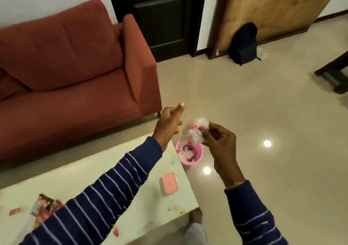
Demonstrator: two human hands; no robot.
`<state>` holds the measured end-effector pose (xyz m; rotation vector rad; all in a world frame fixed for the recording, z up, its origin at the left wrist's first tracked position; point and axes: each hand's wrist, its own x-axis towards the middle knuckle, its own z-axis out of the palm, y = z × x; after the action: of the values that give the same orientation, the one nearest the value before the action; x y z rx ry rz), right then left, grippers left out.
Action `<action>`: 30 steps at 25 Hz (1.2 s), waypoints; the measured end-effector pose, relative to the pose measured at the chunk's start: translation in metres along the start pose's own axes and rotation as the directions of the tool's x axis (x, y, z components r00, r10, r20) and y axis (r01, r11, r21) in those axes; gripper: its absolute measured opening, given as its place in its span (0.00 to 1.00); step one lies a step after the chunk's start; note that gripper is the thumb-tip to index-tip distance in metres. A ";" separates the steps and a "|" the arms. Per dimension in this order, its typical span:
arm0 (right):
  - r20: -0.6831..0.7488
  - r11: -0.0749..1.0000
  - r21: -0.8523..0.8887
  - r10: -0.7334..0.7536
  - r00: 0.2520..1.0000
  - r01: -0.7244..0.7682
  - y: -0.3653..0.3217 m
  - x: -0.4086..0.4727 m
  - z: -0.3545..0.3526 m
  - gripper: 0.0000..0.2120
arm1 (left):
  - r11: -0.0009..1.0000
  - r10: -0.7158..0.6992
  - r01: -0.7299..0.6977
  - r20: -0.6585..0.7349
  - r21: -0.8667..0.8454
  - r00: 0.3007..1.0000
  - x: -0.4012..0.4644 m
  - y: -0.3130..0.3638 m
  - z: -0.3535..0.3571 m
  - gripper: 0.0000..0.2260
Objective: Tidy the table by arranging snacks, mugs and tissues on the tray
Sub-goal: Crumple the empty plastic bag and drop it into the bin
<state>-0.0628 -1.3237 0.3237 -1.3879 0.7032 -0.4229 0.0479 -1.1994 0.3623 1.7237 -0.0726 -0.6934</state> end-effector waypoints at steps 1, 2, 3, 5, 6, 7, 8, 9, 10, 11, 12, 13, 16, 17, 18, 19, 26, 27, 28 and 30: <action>-0.022 0.998 -0.015 0.064 0.998 -0.064 0.022 0.029 -0.018 0.12 | 0.999 0.010 -0.007 -0.071 0.041 0.997 0.018 -0.013 0.016 0.18; -0.028 0.991 -0.033 0.131 0.991 -0.132 0.046 0.056 -0.033 0.13 | 0.996 0.021 -0.009 -0.127 0.094 0.992 0.031 -0.030 0.027 0.14; -0.029 0.978 -0.061 0.198 0.980 -0.199 0.070 0.079 -0.045 0.14 | 0.988 0.021 0.004 -0.158 0.156 0.987 0.038 -0.048 0.034 0.11; -0.036 0.948 -0.147 0.281 0.959 -0.283 0.116 0.118 -0.063 0.14 | 0.950 0.015 0.027 -0.132 0.311 0.991 0.039 -0.092 0.042 0.07; -0.037 0.932 -0.204 0.300 0.953 -0.301 0.140 0.135 -0.070 0.13 | 0.933 -0.002 0.034 -0.090 0.357 0.996 0.036 -0.115 0.044 0.06; -0.043 0.914 -0.258 0.313 0.949 -0.313 0.161 0.148 -0.076 0.11 | 0.923 -0.029 0.045 -0.048 0.381 0.998 0.030 -0.135 0.045 0.06; -0.057 0.895 -0.303 0.325 0.944 -0.326 0.181 0.160 -0.079 0.09 | 0.913 -0.058 0.060 -0.018 0.404 0.998 0.025 -0.152 0.044 0.06; -0.067 0.872 -0.346 0.346 0.936 -0.347 0.203 0.173 -0.081 0.10 | 0.898 -0.089 0.088 -0.018 0.431 0.996 0.026 -0.166 0.045 0.05; -0.069 0.846 -0.389 0.369 0.927 -0.366 0.224 0.184 -0.081 0.12 | 0.885 -0.106 0.109 -0.032 0.452 0.994 0.030 -0.180 0.046 0.06; -0.064 0.818 -0.440 0.382 0.922 -0.369 0.244 0.193 -0.079 0.15 | 0.875 -0.116 0.129 -0.056 0.466 0.992 0.036 -0.190 0.046 0.06; -0.044 0.794 -0.501 0.375 0.926 -0.345 0.262 0.201 -0.076 0.18 | 0.873 -0.117 0.141 -0.081 0.466 0.990 0.044 -0.199 0.048 0.06; -0.018 0.771 -0.556 0.361 0.932 -0.309 0.280 0.209 -0.072 0.19 | 0.877 -0.117 0.152 -0.105 0.455 0.988 0.054 -0.206 0.050 0.06; -0.003 0.702 -0.661 0.351 0.936 -0.265 0.323 0.236 -0.057 0.21 | 0.902 -0.090 0.145 -0.149 0.406 0.985 0.085 -0.219 0.056 0.05; 0.009 0.676 -0.692 0.358 0.934 -0.253 0.338 0.244 -0.050 0.22 | 0.910 -0.086 0.145 -0.166 0.388 0.982 0.093 -0.224 0.056 0.05; 0.025 0.651 -0.724 0.358 0.933 -0.230 0.354 0.252 -0.044 0.22 | 0.917 -0.085 0.148 -0.182 0.370 0.980 0.100 -0.229 0.055 0.05; 0.045 0.627 -0.752 0.357 0.933 -0.204 0.369 0.260 -0.037 0.23 | 0.921 -0.088 0.155 -0.196 0.356 0.977 0.105 -0.236 0.053 0.05; 0.089 0.483 -0.860 0.455 0.886 -0.162 0.437 0.279 -0.022 0.32 | 0.920 -0.205 0.270 -0.239 0.283 0.949 0.087 -0.301 0.035 0.04; 0.093 0.496 -0.855 0.437 0.895 -0.154 0.432 0.275 -0.021 0.30 | 0.916 -0.217 0.281 -0.234 0.286 0.948 0.080 -0.304 0.033 0.05; 0.113 0.512 -0.850 0.409 0.906 -0.125 0.423 0.269 -0.022 0.26 | 0.914 -0.226 0.288 -0.231 0.286 0.946 0.073 -0.304 0.031 0.05; 0.185 0.518 -0.855 0.338 0.923 -0.018 0.399 0.251 -0.021 0.19 | 0.918 -0.229 0.288 -0.226 0.273 0.947 0.059 -0.299 0.025 0.05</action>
<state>0.0551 -1.4406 -0.1185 -2.2167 0.7948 0.4234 -0.0088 -1.1602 0.0648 2.1141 0.1978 -0.7352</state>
